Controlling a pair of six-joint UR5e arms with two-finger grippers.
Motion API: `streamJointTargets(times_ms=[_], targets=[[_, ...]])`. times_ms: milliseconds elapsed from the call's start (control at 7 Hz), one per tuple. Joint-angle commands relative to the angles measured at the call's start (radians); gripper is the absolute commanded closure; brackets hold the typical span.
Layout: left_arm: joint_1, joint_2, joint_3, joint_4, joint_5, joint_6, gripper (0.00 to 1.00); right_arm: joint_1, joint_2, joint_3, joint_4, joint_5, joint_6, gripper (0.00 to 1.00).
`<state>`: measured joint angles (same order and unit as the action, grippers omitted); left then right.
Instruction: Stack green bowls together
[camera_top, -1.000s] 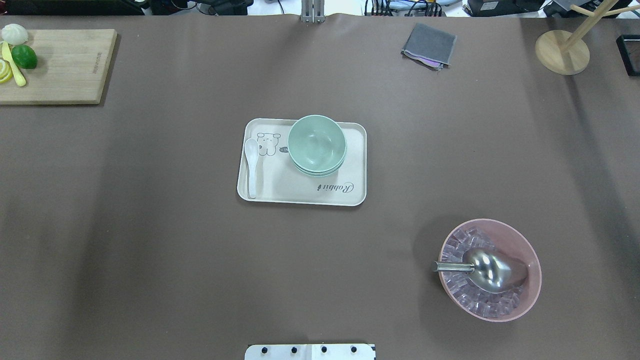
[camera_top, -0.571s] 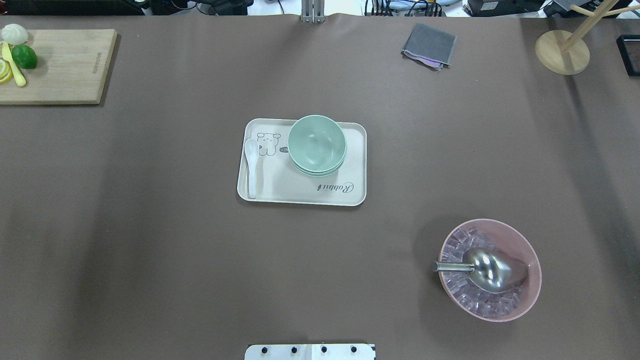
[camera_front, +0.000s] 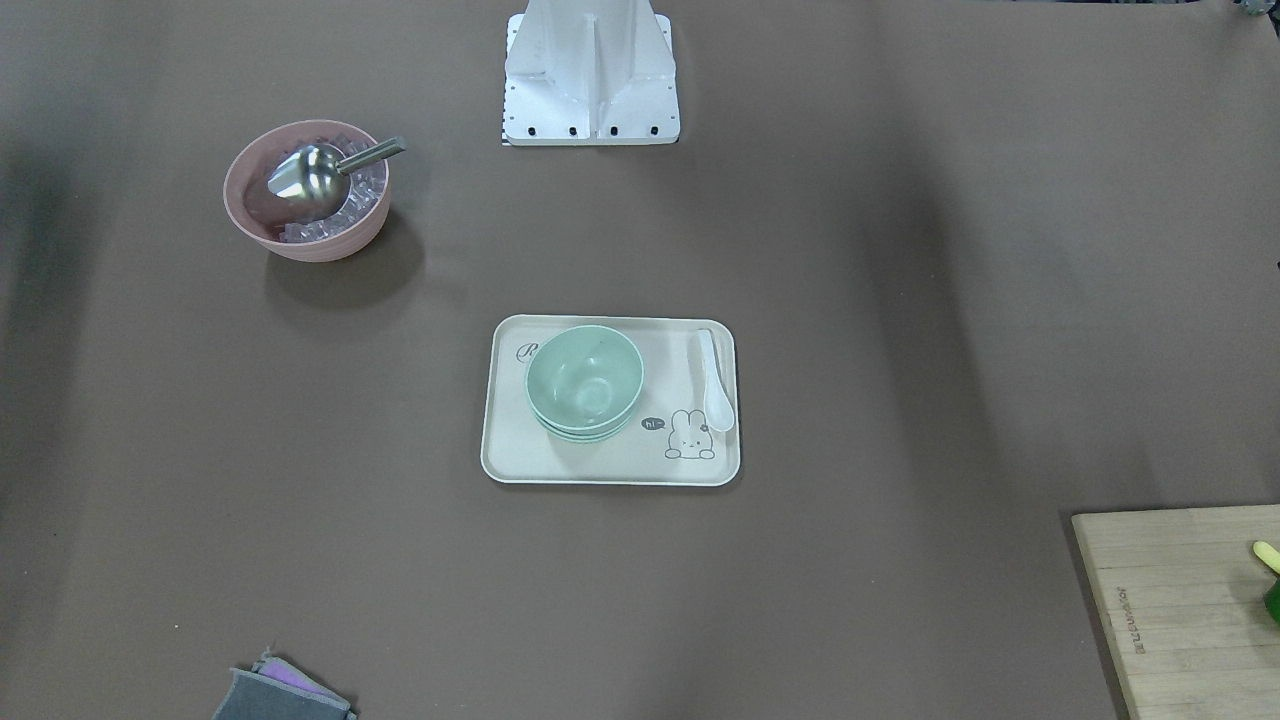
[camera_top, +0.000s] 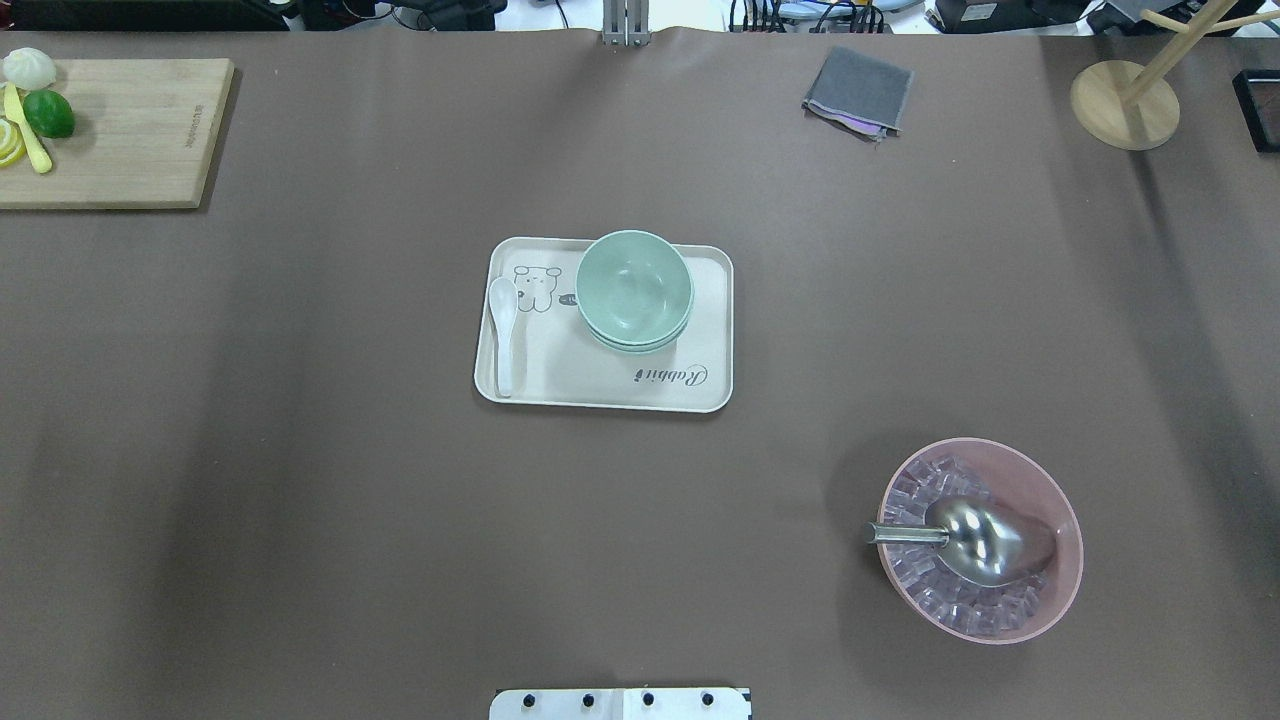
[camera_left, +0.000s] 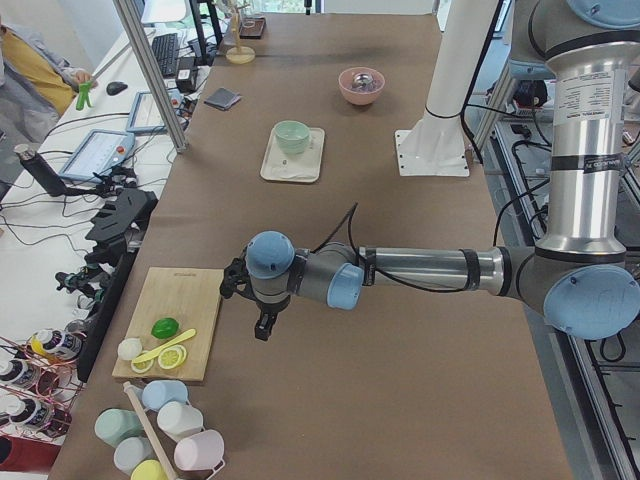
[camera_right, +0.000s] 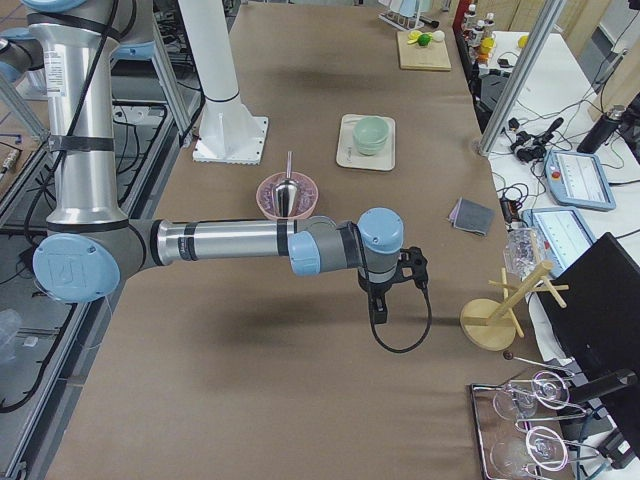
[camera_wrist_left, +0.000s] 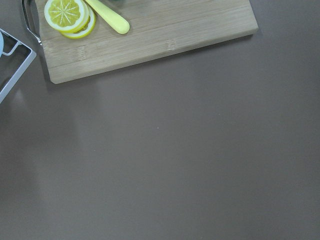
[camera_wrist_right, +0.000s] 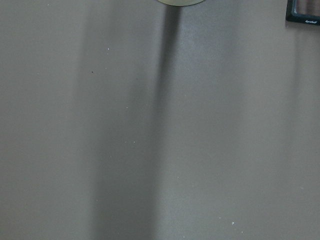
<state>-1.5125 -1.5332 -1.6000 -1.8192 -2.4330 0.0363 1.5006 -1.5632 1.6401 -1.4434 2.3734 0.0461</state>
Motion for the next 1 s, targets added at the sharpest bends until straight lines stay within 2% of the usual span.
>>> streamJointTargets(times_ms=[0,143,857], targets=[[0.003,-0.027,0.023,-0.003,0.0,-0.006,0.02,0.0,0.022,-0.016,0.0,-0.009,0.003,0.0],[0.003,-0.03,0.023,-0.005,0.0,-0.006,0.02,0.0,0.034,-0.041,0.001,-0.023,0.0,0.0],[0.003,-0.028,0.032,-0.003,0.0,-0.006,0.02,0.0,0.034,-0.048,0.003,-0.02,0.0,0.0]])
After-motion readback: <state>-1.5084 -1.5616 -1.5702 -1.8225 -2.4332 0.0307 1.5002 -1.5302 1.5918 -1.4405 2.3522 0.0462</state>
